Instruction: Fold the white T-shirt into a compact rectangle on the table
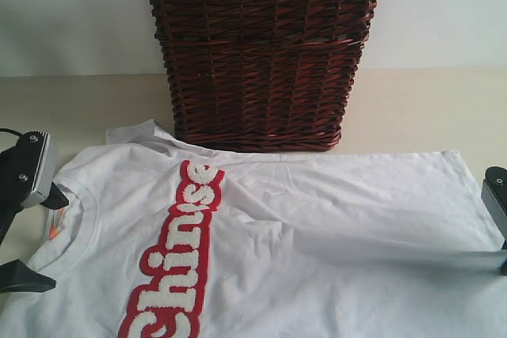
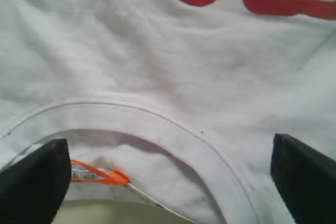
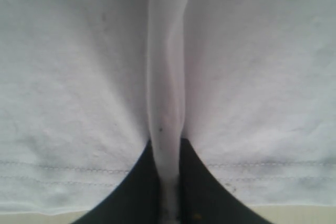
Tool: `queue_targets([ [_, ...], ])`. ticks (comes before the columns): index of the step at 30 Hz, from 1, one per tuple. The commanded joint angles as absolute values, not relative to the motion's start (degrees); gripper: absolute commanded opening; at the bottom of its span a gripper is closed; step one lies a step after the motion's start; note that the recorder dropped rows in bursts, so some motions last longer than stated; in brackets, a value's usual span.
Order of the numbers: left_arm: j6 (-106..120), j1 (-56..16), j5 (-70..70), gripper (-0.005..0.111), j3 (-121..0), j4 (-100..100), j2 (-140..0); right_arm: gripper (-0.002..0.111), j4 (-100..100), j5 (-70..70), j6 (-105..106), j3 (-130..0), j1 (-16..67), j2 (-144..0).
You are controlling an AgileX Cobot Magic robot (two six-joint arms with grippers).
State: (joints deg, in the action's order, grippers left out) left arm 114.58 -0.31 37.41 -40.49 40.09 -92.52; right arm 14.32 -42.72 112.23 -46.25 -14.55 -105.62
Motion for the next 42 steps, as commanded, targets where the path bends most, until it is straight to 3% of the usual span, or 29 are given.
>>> queue_targets([
  [1,112.40,-0.64,38.09,0.105,-40.65,41.27,-92.08,0.000,9.21,-39.47,112.15,-45.02,-14.83,-108.24],
  [10,114.70,-0.64,35.72,0.105,-40.65,45.51,-92.30,0.000,9.74,-39.47,112.15,-45.02,-14.83,-108.24],
  [15,107.37,-0.64,32.28,0.105,-44.34,36.06,-93.69,0.000,9.74,-39.47,112.15,-45.02,-14.83,-108.24],
  [28,97.95,-4.16,55.32,0.105,-59.25,21.17,-102.79,0.000,9.74,-39.47,112.15,-45.02,-14.83,-108.24],
  [42,97.25,-8.80,46.12,0.105,-58.62,15.66,-107.32,0.000,10.39,-39.47,112.15,-45.02,-14.83,-108.24],
])
